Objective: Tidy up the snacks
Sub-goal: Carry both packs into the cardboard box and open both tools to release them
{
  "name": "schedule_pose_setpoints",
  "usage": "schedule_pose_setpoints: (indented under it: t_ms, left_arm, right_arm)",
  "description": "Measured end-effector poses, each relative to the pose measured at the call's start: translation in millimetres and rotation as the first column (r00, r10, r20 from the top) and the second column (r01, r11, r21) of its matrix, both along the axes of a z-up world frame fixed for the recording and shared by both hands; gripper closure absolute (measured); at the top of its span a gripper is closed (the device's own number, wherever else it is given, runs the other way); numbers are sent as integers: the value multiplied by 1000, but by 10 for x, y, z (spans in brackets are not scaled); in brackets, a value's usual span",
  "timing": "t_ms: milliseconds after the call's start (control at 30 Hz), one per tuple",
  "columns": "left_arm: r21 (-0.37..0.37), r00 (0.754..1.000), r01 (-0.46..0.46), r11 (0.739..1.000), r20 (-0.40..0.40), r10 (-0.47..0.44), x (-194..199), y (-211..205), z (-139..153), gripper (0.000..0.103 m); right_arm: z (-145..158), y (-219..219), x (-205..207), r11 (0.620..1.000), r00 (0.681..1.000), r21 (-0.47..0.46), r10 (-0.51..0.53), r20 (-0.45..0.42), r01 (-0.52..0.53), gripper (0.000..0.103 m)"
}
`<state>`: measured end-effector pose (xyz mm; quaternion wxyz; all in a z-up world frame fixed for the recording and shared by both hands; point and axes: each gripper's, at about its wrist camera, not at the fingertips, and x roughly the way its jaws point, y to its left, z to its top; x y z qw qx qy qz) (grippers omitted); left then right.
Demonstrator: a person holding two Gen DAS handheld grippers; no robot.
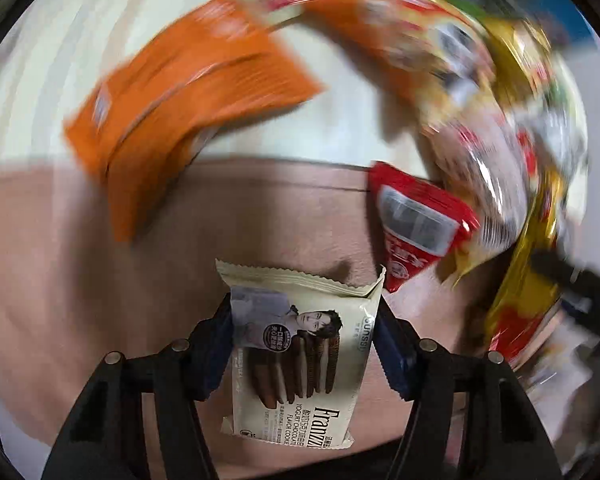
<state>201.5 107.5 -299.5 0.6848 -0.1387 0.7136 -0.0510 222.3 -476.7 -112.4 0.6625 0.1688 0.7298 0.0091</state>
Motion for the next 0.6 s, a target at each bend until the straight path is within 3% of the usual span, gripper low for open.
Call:
schedule_pose_setpoints:
  t_ms: [67,133,233,300,367,433,600]
  left_arm:
    - [-6,1000,9,1000,-10,-9,-30,43,-11,40]
    - [34,996,92,995,-9,-92,-52,-25,0,37]
    - [133,968,252,959,-38,-249,-96,-291,23,30]
    - [164,956,293,942,-54,-288,-159,-360,35,30]
    - [176,968,253,951,-47,-248,-200,-322,84,31]
    - [178,985,172,969,-30,-170,-306,-314,176,46]
    - [192,999,32,981,9,-34,-568,-148,439,46]
  right_arm:
    - [-66,-42,108,1000,1000,19,19,-7,-19,7]
    - [-88,-29,167,999,999,23,49,-21,-48,6]
    - [-176,148,164,992,992,8,123,-36,-122,6]
    - [-221,295,123,985,984,-6,172,-47,-172,6]
    - [-249,344,78,974,973,-39,222,-66,-225,7]
    - [-242,362,16,969,971,-74,231,-59,-235,14]
    - [-166,490,-107,958,965,-111,262,-20,-263,14]
